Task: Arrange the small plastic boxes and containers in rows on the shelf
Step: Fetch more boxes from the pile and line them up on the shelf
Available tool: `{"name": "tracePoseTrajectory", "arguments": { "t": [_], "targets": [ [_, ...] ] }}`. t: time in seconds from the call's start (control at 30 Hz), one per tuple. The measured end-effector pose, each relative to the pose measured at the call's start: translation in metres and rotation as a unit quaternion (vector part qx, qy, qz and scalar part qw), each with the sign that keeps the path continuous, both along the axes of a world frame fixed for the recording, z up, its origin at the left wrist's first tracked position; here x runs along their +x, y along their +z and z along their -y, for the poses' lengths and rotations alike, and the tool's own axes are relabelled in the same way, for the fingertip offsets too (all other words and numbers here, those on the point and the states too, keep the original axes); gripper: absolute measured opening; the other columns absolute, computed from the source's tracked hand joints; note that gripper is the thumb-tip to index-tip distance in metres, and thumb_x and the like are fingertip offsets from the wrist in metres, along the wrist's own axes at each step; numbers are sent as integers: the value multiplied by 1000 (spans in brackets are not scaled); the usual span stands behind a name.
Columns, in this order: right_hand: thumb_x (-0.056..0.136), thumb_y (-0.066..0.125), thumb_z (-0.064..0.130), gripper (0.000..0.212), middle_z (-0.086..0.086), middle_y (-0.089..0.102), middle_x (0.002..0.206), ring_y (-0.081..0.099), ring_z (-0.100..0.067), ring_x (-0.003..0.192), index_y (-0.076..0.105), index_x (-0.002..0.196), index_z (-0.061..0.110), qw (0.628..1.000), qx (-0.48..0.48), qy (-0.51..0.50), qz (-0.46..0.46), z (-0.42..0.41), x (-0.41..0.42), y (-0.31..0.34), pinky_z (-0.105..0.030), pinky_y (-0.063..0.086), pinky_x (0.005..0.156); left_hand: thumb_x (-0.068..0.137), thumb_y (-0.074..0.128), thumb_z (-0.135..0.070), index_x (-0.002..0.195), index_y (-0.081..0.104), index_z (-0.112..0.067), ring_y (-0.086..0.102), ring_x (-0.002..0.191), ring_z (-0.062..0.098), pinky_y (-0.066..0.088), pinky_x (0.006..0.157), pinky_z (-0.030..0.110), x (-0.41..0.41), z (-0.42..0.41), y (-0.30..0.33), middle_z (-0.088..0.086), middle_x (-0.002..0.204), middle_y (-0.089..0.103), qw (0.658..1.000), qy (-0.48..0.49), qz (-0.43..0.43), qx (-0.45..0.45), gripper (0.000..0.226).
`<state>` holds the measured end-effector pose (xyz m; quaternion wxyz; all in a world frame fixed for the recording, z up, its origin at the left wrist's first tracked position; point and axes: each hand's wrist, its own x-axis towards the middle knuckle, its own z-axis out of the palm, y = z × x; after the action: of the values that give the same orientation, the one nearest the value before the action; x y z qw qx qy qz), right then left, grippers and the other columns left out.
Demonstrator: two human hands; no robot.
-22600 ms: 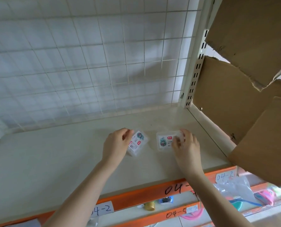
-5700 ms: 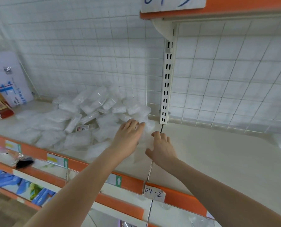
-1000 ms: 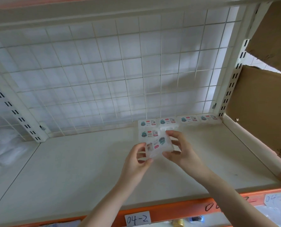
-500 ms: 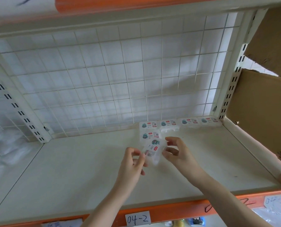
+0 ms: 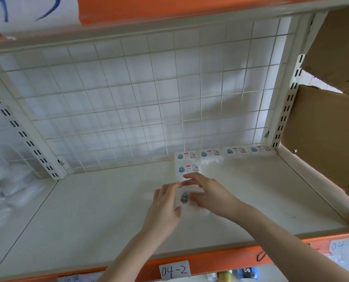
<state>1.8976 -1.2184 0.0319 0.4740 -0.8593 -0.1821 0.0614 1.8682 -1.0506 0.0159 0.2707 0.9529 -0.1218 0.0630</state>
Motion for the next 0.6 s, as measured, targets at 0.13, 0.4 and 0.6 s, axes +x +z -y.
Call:
{"name": "tracePoseTrajectory", "arguments": {
  "t": [0.13, 0.4, 0.6],
  "targets": [
    [94, 53, 16, 30, 7, 63, 115, 57, -7, 107, 56, 123, 20, 986, -70, -86, 126, 3, 5, -1, -29, 47, 93, 90, 54, -27, 133, 37, -24, 30, 127, 12, 34, 98, 24, -2, 4, 1, -10, 137, 35, 993, -42, 28, 106, 47],
    [90, 59, 22, 27, 3, 56, 115, 53, -13, 105, 58, 117, 17, 976, -103, -131, 139, 21, -2, -24, -23, 42, 87, 93, 52, -33, 123, 50, -22, 44, 115, 16, 42, 81, 26, 12, 9, -7, -4, 120, 50, 989, 34, 100, 107, 33],
    [88, 63, 18, 36, -1, 53, 118, 55, -14, 97, 54, 122, 14, 975, -137, -126, 122, 20, 2, -28, -24, 46, 85, 88, 60, -31, 112, 56, -17, 52, 103, 22, 46, 67, 31, 20, 18, -8, 2, 107, 53, 984, 65, 114, 120, 29]
  ]
}}
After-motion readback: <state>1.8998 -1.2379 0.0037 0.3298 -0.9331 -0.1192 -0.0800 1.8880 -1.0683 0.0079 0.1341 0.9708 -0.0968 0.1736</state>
